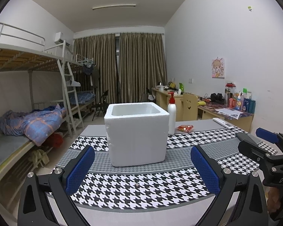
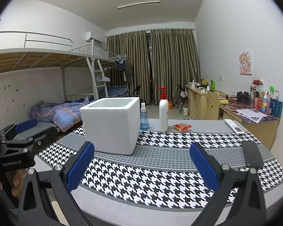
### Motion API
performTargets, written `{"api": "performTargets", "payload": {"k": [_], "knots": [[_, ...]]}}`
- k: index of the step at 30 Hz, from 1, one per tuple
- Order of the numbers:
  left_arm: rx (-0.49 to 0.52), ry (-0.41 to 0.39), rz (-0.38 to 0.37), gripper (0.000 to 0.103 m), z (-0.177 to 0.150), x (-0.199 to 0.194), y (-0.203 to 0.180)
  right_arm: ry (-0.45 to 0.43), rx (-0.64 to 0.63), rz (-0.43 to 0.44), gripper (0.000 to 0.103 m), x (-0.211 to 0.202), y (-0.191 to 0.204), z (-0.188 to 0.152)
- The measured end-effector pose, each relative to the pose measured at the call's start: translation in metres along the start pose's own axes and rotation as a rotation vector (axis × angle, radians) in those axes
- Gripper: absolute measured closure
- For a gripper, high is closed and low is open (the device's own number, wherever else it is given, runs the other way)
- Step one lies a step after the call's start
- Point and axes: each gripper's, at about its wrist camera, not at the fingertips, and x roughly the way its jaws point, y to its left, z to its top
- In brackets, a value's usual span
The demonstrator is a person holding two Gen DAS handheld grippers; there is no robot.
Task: Organize soft objects
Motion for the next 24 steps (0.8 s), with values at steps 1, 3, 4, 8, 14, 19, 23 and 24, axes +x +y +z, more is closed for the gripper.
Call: {"api": "performTargets", "payload": {"k": [1, 3, 4, 8, 14, 19, 23, 24], "knots": [[0.002, -0.002, 0.0, 0.001, 0.0, -0.002, 0.0, -0.001, 0.0, 0.0, 0.001, -0.001, 0.001, 0.0], [0.003, -0.007, 0.001, 0.001, -0.001, -0.006, -0.001, -0.006, 0.0, 0.0, 0.001, -0.005, 0.001, 0.0], [0.003, -0.01, -0.001, 0.001, -0.001, -0.009, -0.002, -0.009, 0.0, 0.0, 0.001, -0.007, 0.001, 0.0], [0.007, -0.028, -0.004, 0.001, 0.0, -0.02, -0.004, -0.021, 0.0, 0.001, 0.001, -0.017, 0.004, 0.0], [0.012, -0.047, -0.007, 0.001, -0.001, -0.036, -0.004, -0.037, -0.002, 0.002, 0.001, -0.03, 0.009, 0.0], [0.011, -0.069, -0.007, 0.001, 0.0, -0.049, -0.004, -0.044, -0.007, 0.002, 0.001, -0.038, 0.012, -0.001], [0.014, -0.071, -0.011, 0.001, -0.002, -0.053, -0.004, -0.051, -0.023, 0.001, 0.001, -0.043, 0.016, -0.003], [0.013, -0.072, -0.012, 0.001, -0.003, -0.054, -0.004, -0.052, -0.025, 0.001, 0.001, -0.043, 0.017, -0.002]]}}
